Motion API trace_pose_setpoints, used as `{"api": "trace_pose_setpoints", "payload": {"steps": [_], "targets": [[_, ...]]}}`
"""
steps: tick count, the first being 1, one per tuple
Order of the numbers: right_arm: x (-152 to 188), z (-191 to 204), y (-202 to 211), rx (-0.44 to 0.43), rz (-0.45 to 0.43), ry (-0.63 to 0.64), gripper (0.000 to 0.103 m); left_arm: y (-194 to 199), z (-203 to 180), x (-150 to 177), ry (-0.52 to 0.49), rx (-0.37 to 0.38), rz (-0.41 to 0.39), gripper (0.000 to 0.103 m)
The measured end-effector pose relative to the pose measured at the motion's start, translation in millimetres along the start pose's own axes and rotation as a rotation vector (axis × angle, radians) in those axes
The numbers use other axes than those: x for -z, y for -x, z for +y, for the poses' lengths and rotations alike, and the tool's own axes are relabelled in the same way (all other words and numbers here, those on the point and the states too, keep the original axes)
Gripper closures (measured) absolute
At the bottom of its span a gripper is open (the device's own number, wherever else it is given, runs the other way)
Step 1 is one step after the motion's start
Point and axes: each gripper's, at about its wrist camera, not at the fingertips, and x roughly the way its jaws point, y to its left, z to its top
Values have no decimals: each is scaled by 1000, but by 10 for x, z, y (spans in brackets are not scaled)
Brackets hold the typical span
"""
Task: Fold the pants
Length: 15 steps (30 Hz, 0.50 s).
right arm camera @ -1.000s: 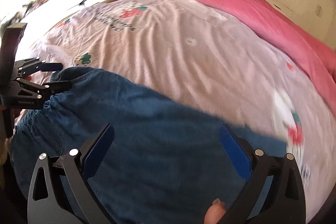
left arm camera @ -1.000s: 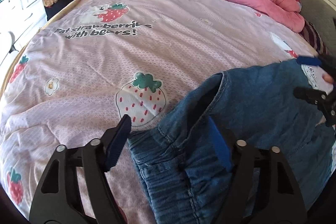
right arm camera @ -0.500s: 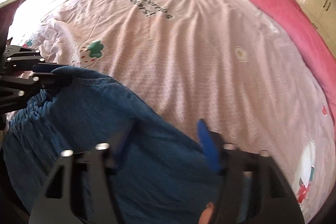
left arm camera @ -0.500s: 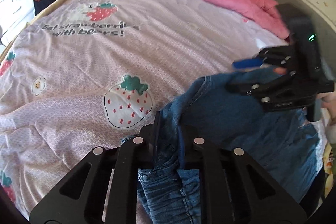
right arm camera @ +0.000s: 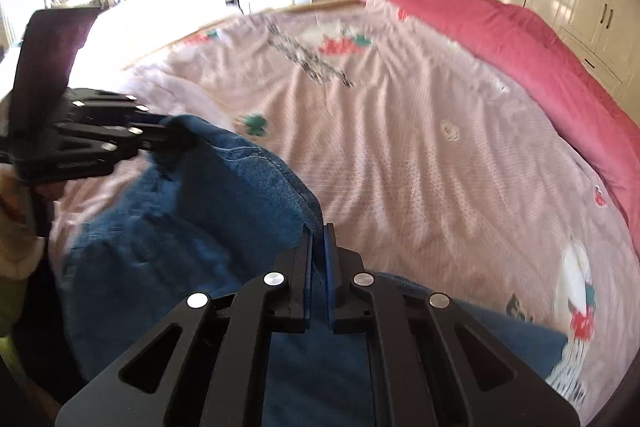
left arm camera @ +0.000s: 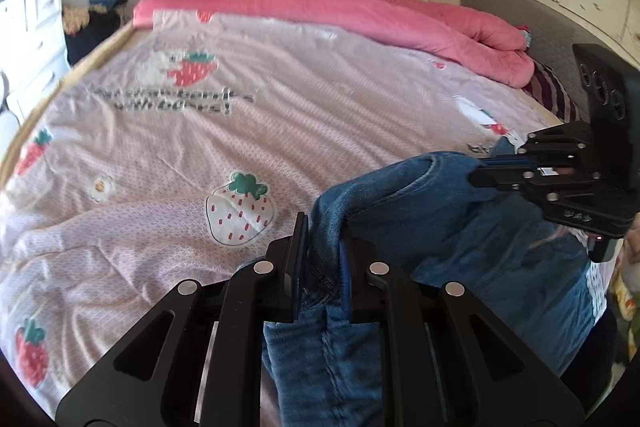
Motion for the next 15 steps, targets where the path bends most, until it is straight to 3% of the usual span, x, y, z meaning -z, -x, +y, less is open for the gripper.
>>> {"api": "trace_pose_setpoints", "payload": {"steps": [7, 15], "targets": [[396, 414, 630, -33, -91, -20, 99, 625, -345, 272, -81, -8, -121, 96], [920, 974, 777, -101, -91, -44, 99, 907, -466, 777, -101, -15, -113, 96]]}}
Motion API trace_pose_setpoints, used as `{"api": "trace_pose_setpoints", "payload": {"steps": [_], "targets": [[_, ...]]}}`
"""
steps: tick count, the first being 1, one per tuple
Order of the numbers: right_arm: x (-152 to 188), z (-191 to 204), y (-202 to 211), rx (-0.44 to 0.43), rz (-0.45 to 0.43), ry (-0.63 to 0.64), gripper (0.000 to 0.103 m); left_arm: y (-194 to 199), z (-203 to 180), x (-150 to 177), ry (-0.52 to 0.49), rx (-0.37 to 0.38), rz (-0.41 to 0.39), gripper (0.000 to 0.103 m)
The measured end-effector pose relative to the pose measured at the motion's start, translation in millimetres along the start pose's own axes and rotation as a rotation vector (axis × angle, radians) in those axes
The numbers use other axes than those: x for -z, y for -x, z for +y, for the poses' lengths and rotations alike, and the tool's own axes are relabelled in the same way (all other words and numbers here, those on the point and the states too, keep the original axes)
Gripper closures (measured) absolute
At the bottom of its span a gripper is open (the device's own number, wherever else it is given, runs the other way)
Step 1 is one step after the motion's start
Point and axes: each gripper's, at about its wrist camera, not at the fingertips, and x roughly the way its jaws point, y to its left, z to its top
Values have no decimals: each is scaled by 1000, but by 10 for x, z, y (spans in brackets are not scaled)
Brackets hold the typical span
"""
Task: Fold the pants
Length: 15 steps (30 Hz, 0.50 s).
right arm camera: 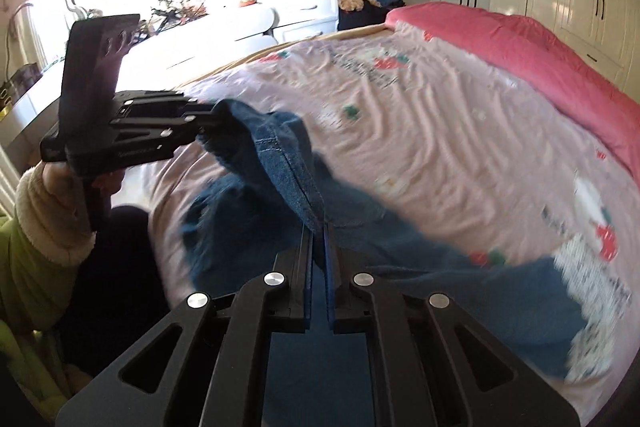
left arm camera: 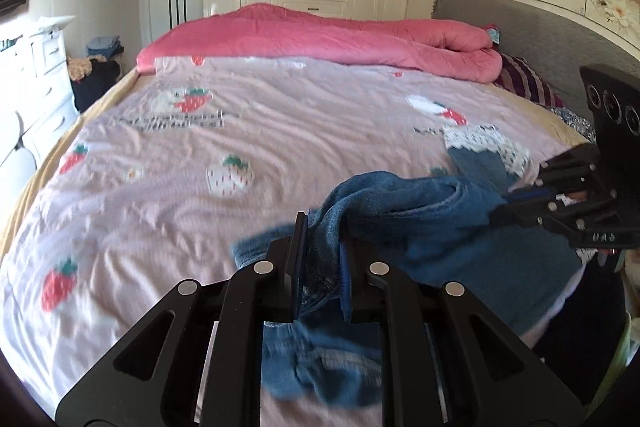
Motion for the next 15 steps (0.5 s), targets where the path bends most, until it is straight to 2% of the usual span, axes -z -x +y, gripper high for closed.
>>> {"api": "trace_pose_setpoints", "payload": {"steps": [6, 15], "targets": [[336, 272, -74, -32, 38, -42, 99, 86, -106, 379, -38, -19, 76, 96], [595, 525, -168, -30, 60, -26, 98, 250, -146, 568, -78, -46, 101, 92]]}}
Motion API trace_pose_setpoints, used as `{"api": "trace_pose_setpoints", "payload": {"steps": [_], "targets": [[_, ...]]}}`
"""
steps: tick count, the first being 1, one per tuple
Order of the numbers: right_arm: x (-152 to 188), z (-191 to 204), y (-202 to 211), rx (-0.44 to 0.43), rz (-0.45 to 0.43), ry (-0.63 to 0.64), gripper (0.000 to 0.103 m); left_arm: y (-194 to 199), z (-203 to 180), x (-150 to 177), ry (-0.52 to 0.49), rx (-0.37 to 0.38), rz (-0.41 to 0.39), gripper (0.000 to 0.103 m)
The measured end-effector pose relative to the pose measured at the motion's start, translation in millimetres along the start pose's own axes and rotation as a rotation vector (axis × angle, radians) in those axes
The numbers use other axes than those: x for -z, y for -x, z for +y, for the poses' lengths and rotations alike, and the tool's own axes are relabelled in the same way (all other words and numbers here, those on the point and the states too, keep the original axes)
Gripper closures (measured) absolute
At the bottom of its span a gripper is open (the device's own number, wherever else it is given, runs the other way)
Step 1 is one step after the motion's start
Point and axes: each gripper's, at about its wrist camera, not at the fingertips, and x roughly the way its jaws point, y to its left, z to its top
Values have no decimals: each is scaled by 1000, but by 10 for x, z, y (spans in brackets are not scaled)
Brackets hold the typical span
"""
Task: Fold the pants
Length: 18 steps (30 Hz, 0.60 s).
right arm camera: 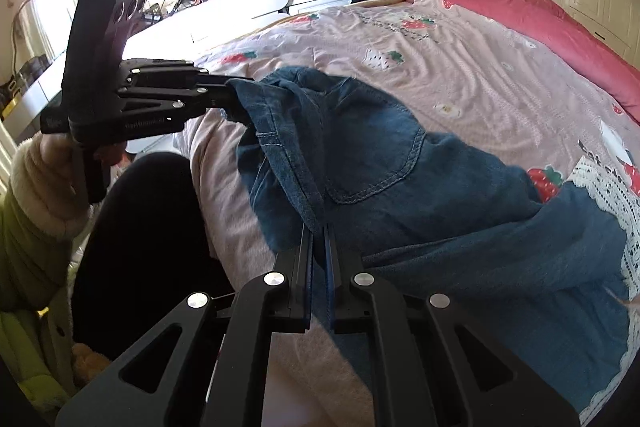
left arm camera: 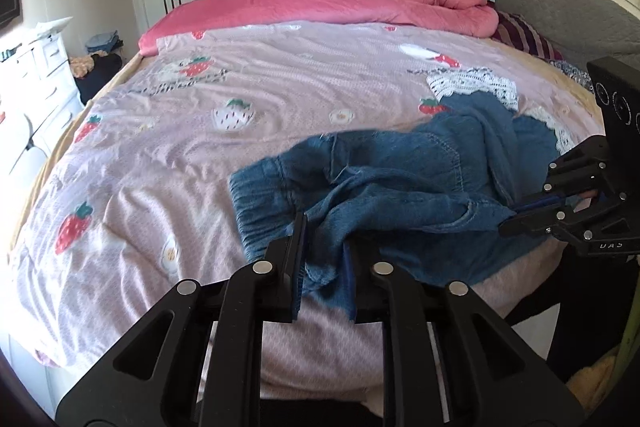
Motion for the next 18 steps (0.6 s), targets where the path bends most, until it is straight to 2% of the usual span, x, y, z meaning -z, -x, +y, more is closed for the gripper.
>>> {"api": "trace_pose_setpoints", "payload": {"steps": [6, 9, 11, 18], "targets": [[151, 97, -152, -4, 40, 0, 95, -5, 43, 159, 17, -5, 44, 86], [191, 108, -186, -1, 44, -16, 95, 9, 62, 194, 27, -16, 53, 77], [213, 108, -204, 2, 45, -27, 95, 9, 94, 207, 37, -32, 63, 66], [196, 97, -217, -2, 34, -53, 93, 88, 173, 262, 77, -47, 80, 60]]}}
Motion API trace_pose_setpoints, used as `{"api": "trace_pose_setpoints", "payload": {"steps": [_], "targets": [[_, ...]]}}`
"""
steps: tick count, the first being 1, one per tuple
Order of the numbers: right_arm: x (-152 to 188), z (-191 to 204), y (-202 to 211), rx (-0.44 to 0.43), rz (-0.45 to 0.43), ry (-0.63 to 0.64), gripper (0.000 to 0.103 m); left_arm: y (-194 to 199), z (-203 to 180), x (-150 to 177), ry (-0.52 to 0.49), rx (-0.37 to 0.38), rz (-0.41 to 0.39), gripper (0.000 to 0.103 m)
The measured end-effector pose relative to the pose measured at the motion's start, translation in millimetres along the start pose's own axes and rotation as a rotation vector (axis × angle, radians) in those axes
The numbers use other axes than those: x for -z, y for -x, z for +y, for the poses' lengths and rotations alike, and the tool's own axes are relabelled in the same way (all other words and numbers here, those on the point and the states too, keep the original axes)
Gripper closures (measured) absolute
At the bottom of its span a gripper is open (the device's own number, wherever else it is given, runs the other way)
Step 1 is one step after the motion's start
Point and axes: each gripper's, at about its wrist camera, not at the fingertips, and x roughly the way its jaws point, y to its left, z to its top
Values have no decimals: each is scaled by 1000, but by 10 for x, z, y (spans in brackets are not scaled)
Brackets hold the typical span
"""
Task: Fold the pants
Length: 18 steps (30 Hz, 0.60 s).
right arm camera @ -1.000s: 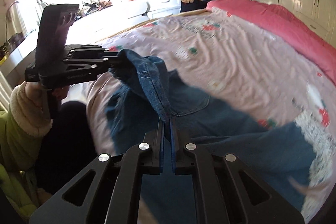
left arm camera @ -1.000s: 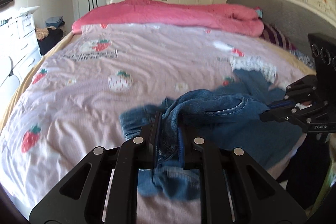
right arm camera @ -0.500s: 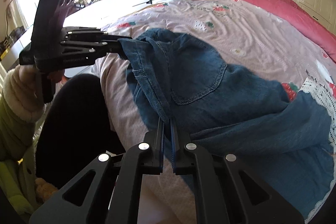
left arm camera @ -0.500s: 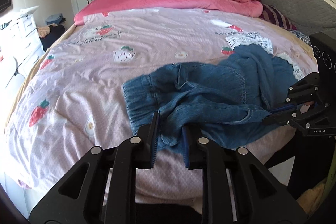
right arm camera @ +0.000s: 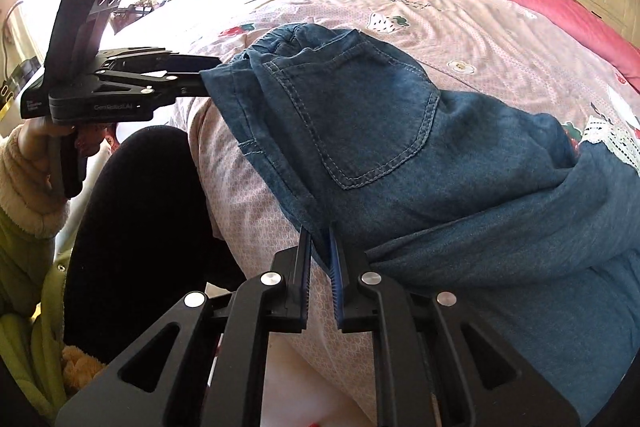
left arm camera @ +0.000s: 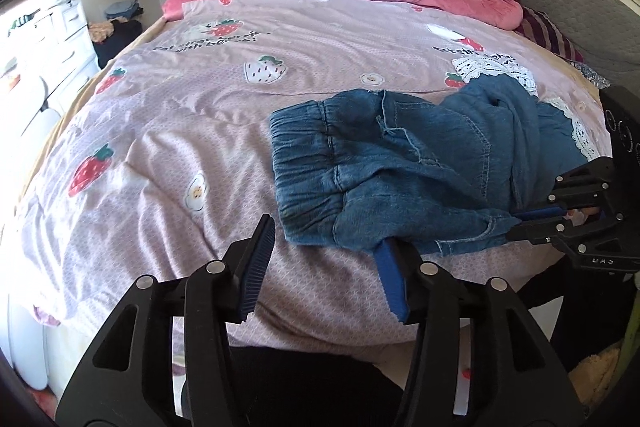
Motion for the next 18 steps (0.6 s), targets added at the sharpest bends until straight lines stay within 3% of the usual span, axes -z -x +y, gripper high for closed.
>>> {"api": "trace_pose_setpoints", "payload": {"steps": [5, 18], "targets": [[7, -9, -19, 7, -7, -11, 92, 78, 58, 24, 13, -34, 3, 50], [-9, -75, -63, -7, -20, -67, 87, 172, 112, 78, 8, -69, 35, 43]]}}
